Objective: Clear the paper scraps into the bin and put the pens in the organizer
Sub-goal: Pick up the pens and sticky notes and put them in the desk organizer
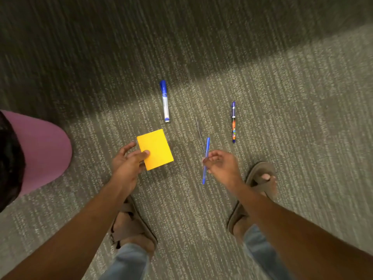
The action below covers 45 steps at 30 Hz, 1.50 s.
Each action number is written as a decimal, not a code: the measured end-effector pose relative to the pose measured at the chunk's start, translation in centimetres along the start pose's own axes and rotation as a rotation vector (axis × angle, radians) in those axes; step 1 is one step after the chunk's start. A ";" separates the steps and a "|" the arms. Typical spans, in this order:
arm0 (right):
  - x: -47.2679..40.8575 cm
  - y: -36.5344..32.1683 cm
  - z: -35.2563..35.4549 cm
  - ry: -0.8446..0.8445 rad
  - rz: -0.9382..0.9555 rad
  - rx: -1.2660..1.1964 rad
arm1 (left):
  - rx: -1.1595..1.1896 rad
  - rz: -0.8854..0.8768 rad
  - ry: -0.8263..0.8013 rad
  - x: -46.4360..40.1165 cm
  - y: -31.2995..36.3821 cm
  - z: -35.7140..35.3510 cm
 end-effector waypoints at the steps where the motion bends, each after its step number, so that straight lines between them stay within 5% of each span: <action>1: -0.7 -0.4 1.1 0.028 -0.010 -0.042 | -0.006 0.021 -0.013 0.2 -0.2 -0.3; 13: -7.2 -1.0 8.0 0.434 -0.119 0.071 | -0.009 0.052 -0.041 -0.9 -0.9 -2.8; 24: -10.5 -3.3 8.5 0.413 -0.187 0.045 | -0.028 0.079 -0.028 -3.1 0.4 -3.8; 38: -12.4 -4.9 8.2 0.363 -0.106 0.470 | -0.034 0.135 -0.106 -2.2 -0.5 -8.9; 42: -12.2 -4.7 9.1 0.301 -0.119 0.320 | -0.047 0.127 -0.115 -1.4 0.5 -9.9; 45: -10.3 -4.9 9.8 0.265 -0.206 -0.072 | -0.072 0.086 -0.111 -0.2 2.1 -10.3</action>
Point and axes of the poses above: each hand's wrist, its own x-axis away from the middle knuckle, its own z-axis out of the back of the hand, y = z × x, the point moved 3 cm from there along -x, towards the middle knuckle
